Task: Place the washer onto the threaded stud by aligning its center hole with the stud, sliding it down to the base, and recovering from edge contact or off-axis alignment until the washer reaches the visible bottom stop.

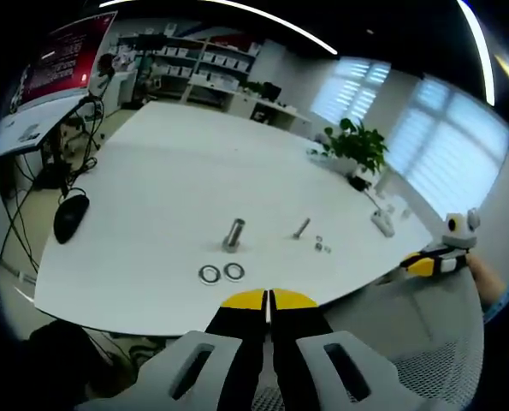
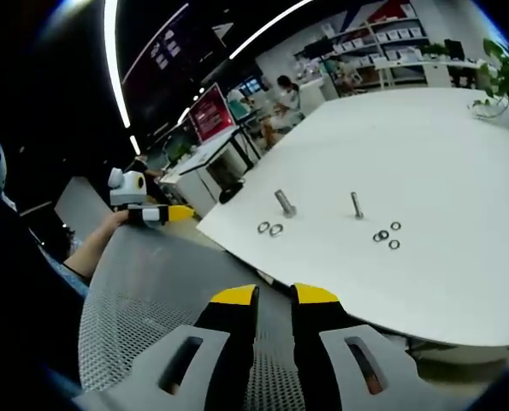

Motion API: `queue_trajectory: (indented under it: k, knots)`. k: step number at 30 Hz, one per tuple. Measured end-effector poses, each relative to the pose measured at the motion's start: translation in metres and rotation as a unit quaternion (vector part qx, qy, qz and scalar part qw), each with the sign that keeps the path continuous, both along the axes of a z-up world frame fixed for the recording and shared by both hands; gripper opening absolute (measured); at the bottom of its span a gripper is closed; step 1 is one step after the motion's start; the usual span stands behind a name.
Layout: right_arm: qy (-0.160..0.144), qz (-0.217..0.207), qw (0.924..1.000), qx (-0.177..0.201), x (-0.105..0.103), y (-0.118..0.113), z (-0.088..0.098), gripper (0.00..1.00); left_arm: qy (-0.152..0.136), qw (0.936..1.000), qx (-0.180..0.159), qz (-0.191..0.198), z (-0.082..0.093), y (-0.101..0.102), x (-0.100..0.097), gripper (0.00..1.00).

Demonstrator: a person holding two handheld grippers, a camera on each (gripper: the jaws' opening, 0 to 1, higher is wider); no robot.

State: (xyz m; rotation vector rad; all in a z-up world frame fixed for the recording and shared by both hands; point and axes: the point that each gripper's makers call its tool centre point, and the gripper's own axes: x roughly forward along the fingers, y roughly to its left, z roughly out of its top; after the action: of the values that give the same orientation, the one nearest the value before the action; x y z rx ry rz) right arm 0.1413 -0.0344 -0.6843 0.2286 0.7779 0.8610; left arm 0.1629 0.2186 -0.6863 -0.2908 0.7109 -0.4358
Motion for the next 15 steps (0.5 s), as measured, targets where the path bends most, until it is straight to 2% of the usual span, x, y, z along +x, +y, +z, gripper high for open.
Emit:
queue_trajectory:
  k: [15]
  knots:
    - [-0.001,-0.005,1.0,0.004,0.001,-0.0006,0.0008,0.18,0.0,1.0,0.001,0.0,0.0002,-0.0002,0.0002,0.0]
